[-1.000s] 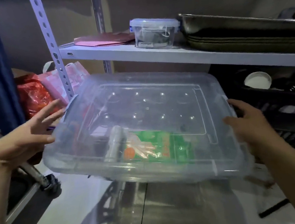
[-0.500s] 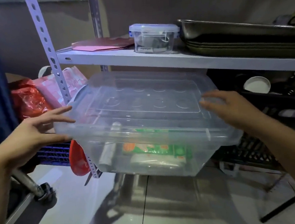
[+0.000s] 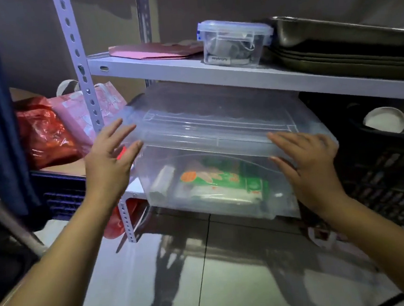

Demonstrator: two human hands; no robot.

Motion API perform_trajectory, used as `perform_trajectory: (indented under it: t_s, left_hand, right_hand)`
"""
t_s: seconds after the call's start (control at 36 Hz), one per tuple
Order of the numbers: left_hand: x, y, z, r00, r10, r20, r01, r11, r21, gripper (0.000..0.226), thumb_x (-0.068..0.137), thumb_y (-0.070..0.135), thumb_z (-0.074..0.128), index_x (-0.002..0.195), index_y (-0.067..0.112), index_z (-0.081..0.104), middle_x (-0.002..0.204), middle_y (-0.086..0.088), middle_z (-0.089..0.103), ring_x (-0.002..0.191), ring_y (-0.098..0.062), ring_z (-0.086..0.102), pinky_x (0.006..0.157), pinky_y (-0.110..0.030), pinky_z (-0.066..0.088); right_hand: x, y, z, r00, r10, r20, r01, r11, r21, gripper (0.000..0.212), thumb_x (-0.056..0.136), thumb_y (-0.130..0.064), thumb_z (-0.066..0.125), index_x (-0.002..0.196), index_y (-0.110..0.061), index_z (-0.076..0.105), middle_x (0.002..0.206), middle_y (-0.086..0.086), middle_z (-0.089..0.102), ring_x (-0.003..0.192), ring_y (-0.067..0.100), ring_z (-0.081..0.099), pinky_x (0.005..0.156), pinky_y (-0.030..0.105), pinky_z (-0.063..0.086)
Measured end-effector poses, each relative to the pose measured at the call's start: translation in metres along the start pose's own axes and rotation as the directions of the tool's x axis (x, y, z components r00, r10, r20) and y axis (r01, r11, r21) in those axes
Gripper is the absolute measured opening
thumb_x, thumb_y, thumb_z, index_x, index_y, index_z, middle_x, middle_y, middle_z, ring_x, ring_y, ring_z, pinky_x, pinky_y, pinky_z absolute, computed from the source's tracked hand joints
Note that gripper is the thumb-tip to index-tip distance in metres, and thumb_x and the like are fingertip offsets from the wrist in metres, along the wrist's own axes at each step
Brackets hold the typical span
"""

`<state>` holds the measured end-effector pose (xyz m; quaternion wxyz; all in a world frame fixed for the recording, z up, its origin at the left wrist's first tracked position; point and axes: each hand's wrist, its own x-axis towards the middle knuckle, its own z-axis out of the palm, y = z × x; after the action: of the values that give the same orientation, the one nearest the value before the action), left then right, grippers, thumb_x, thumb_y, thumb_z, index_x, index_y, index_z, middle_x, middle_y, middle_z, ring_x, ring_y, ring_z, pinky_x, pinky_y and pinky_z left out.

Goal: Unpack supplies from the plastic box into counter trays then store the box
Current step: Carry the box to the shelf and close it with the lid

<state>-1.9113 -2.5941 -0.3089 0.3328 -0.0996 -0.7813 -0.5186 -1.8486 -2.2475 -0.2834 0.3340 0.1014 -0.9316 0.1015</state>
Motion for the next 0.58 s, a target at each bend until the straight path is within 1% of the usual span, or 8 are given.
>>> perform_trajectory:
  t_s: [0.06,0.08,0.14,0.19,0.28,0.36,0.5,0.58]
  left_hand:
    - [0.003,0.002,0.015,0.998,0.048,-0.048,-0.043,0.994,0.098,0.035,0.094,0.017,0.065,0.128,0.02,0.064,0.145,-0.002,0.052,0.136,-0.024,0.047,0.113,-0.047,0.039]
    - [0.006,0.002,0.02,0.996,0.071,-0.053,-0.061,0.985,0.159,0.034,0.096,0.018,0.062,0.13,0.017,0.063,0.147,-0.004,0.051,0.139,-0.03,0.043,0.116,-0.05,0.033]
    - [0.013,0.001,0.03,0.996,0.087,-0.025,-0.079,0.97,0.231,0.036,0.099,0.019,0.057,0.134,0.017,0.061,0.151,-0.006,0.047,0.144,-0.034,0.034,0.123,-0.045,0.019]
    - [0.019,-0.002,0.038,0.997,0.068,0.039,-0.076,0.962,0.262,0.04,0.101,0.02,0.053,0.141,0.022,0.054,0.157,-0.002,0.038,0.148,-0.037,0.022,0.121,-0.036,0.01]
    - [0.02,-0.015,0.051,0.987,0.026,0.16,-0.079,0.939,0.334,0.061,0.098,0.012,0.051,0.152,0.033,0.032,0.166,0.006,0.014,0.151,-0.037,0.001,0.12,-0.046,0.014]
    - [0.023,-0.025,0.059,0.981,-0.011,0.193,-0.071,0.907,0.416,0.086,0.089,0.0,0.052,0.153,0.043,0.013,0.165,0.015,-0.004,0.151,-0.033,-0.011,0.117,-0.054,0.018]
    - [0.026,-0.029,0.061,0.981,-0.02,0.191,-0.077,0.872,0.483,0.096,0.083,-0.005,0.053,0.151,0.045,0.008,0.165,0.015,-0.008,0.151,-0.032,-0.013,0.117,-0.063,0.015]
    - [0.024,-0.027,0.063,0.985,-0.024,0.172,-0.063,0.875,0.479,0.093,0.082,-0.005,0.053,0.151,0.042,0.011,0.165,0.014,-0.007,0.152,-0.031,-0.013,0.116,-0.065,0.017]
  right_hand:
    - [0.012,0.005,0.004,1.0,0.009,-0.004,-0.009,1.0,0.0,0.041,0.093,-0.026,0.063,0.133,-0.019,0.059,0.13,0.005,0.063,0.123,0.033,0.053,0.107,0.061,0.023]
    - [0.017,0.008,0.006,1.0,0.014,-0.005,-0.014,1.0,0.0,0.041,0.093,-0.025,0.063,0.133,-0.019,0.059,0.131,0.006,0.062,0.125,0.033,0.051,0.109,0.061,0.021]
    - [0.028,0.014,0.011,0.999,0.039,0.014,-0.039,0.999,-0.003,0.042,0.094,-0.025,0.061,0.136,-0.02,0.057,0.136,0.005,0.059,0.131,0.032,0.046,0.113,0.059,0.014]
    - [0.036,0.02,0.018,0.996,0.083,0.045,-0.082,0.996,-0.019,0.044,0.095,-0.026,0.058,0.139,-0.022,0.053,0.142,0.003,0.054,0.138,0.03,0.039,0.116,0.054,0.005]
    - [0.046,0.023,0.032,0.989,0.142,0.041,-0.14,0.989,-0.041,0.047,0.096,-0.027,0.057,0.142,-0.023,0.049,0.146,0.003,0.049,0.14,0.029,0.034,0.116,0.054,0.002]
    - [0.048,0.022,0.045,0.988,0.154,0.026,-0.153,0.987,-0.051,0.055,0.093,-0.039,0.057,0.144,-0.023,0.045,0.149,0.002,0.045,0.143,0.03,0.028,0.117,0.055,-0.001]
    - [0.037,0.029,0.054,0.994,0.079,0.074,-0.066,0.983,-0.169,0.08,0.089,-0.062,0.038,0.155,-0.027,0.01,0.164,-0.001,0.01,0.151,0.022,-0.003,0.119,0.051,-0.009]
    - [0.033,0.03,0.057,0.994,0.069,0.085,-0.052,0.981,-0.188,0.084,0.089,-0.064,0.036,0.155,-0.025,0.002,0.165,-0.002,0.001,0.15,0.021,-0.011,0.119,0.053,-0.009]
